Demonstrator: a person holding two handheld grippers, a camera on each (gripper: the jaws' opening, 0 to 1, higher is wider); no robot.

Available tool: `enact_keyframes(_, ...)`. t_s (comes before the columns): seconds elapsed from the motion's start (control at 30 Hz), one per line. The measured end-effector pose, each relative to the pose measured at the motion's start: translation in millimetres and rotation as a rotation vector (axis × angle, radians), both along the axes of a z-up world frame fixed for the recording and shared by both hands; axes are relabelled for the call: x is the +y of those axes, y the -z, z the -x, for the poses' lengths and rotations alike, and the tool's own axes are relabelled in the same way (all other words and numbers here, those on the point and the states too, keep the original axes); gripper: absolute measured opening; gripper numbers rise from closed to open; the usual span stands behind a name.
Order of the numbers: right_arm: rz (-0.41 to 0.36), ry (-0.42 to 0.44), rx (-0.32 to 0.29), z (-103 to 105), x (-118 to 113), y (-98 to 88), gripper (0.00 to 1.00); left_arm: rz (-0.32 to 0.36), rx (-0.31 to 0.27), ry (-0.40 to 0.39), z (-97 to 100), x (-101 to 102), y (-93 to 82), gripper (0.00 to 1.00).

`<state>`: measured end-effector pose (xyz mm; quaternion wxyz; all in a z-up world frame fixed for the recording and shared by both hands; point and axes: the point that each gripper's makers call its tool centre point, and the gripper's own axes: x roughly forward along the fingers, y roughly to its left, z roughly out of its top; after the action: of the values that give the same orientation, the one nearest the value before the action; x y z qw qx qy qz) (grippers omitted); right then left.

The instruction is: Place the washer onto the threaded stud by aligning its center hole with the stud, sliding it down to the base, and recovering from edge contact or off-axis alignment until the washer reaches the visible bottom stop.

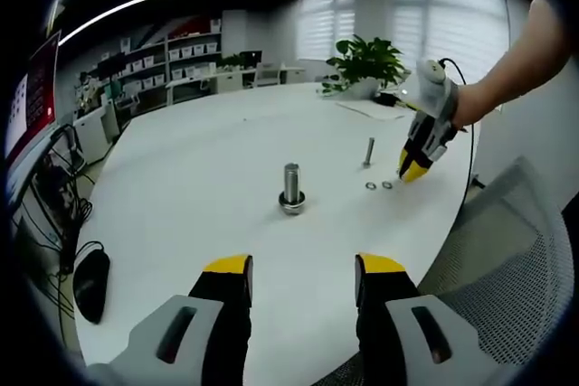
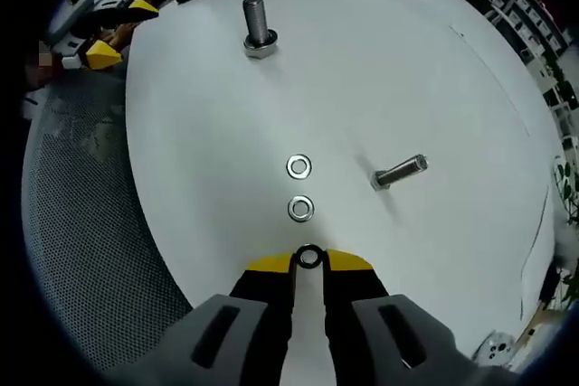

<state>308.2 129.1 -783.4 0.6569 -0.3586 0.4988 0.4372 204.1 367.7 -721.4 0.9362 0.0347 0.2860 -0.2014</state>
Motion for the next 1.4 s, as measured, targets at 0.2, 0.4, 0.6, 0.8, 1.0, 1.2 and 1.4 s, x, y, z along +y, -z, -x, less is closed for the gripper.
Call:
enact_keyframes(0.2,-0.002,-0.009,-0.027,-19,4,-15.8,0.13,-0.001,0.009,0.003,0.4,0,1.7,0.43)
enact_keyframes(0.4,-0.008,-0.012,-0.046,-32,6,-26.5,0.13,-0.002,0.012,0.008,0.8,-1,2.8,0.43)
enact_keyframes(0.6,-0.015,-0.012,-0.058,-41,8,-35.6,0.13,-0.004,0.013,0.007,1.0,0,2.8,0.43)
enact_keyframes(0.8,-0.017,0.017,-0.068,-52,6,-42.0,0.13,-0.01,0.013,0.009,1.1,0,3.2,0.43)
enact_keyframes(1.0,-0.033,0.009,-0.086,-61,14,-53.1,0.13,-0.011,0.013,0.006,0.9,0,2.9,0.43)
enact_keyframes(1.2,-0.039,-0.022,-0.098,-67,24,-56.7,0.13,-0.018,0.014,0.006,0.9,1,4.0,0.42)
enact_keyframes(1.4,-0.026,-0.037,-0.08,-65,25,-51.7,0.13,-0.025,0.018,0.009,1.3,0,5.1,0.42)
